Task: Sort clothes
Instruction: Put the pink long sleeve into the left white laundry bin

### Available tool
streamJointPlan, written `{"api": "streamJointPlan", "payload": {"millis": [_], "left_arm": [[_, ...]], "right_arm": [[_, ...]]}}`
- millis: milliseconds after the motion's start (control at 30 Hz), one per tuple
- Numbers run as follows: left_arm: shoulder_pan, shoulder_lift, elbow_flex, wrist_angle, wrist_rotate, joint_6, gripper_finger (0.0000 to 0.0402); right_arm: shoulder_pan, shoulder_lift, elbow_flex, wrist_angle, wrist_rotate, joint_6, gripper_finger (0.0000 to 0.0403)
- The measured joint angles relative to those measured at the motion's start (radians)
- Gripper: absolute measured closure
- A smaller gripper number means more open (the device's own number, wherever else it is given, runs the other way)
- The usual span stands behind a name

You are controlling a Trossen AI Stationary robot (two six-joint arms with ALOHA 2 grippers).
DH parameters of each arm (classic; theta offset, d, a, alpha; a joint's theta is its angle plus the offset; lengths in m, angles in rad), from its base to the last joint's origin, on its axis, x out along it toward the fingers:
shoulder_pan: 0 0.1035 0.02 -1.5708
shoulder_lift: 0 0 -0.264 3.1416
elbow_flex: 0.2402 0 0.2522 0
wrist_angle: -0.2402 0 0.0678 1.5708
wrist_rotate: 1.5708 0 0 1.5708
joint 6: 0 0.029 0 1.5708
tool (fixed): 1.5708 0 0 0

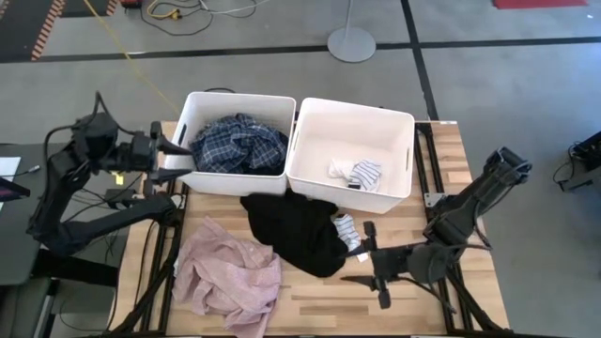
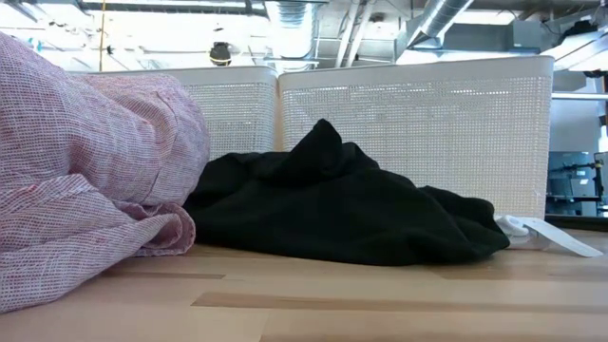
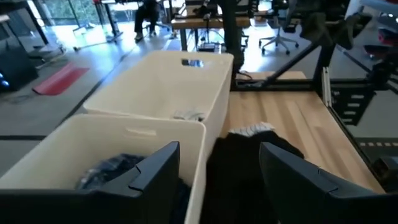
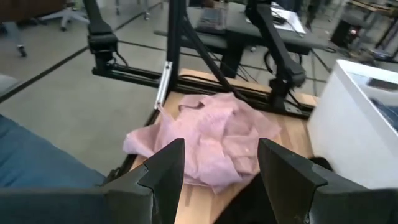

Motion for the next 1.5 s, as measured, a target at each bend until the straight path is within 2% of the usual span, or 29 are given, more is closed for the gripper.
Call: {"api": "streamJointPlan", "payload": {"millis": [167, 300, 633, 900, 1033, 1400, 1500], "left_arm": [[0.000, -0.008, 0.000, -0.040, 0.057, 0.004, 0.0187], [0.000, -0.008, 0.000, -0.050, 0.073, 0.005, 0.0187], [0.000, -0.002, 0.000, -0.056, 0.076, 0.015, 0.0186], [0.000, 0.073, 0.000, -0.054, 0.123, 0.017, 0.0186], [-0.005, 0.118, 0.000, -0.054, 0.123, 0.027, 0.0186], [-0.109, 0.157, 0.000, -0.053, 0.123, 0.072, 0.0186], [-0.145, 0.157, 0.000, -0.038, 0.123, 0.065, 0.0186]], "right_arm": [[-0.054, 0.057, 0.000, 0.072, -0.102, -0.056, 0.0182], [-0.103, 0.108, 0.000, 0.099, -0.125, -0.067, 0.0178], [-0.204, 0.277, 0.000, 0.236, -0.314, -0.058, 0.0119], [-0.289, 0.434, 0.015, 0.399, -0.428, -0.076, 0.0093], [-0.323, 0.477, 0.036, 0.350, -0.430, -0.099, 0.0090], [-0.397, 0.451, 0.036, 0.134, -0.381, -0.105, 0.0090], [-0.403, 0.458, 0.036, 0.179, -0.449, -0.112, 0.0090]]}}
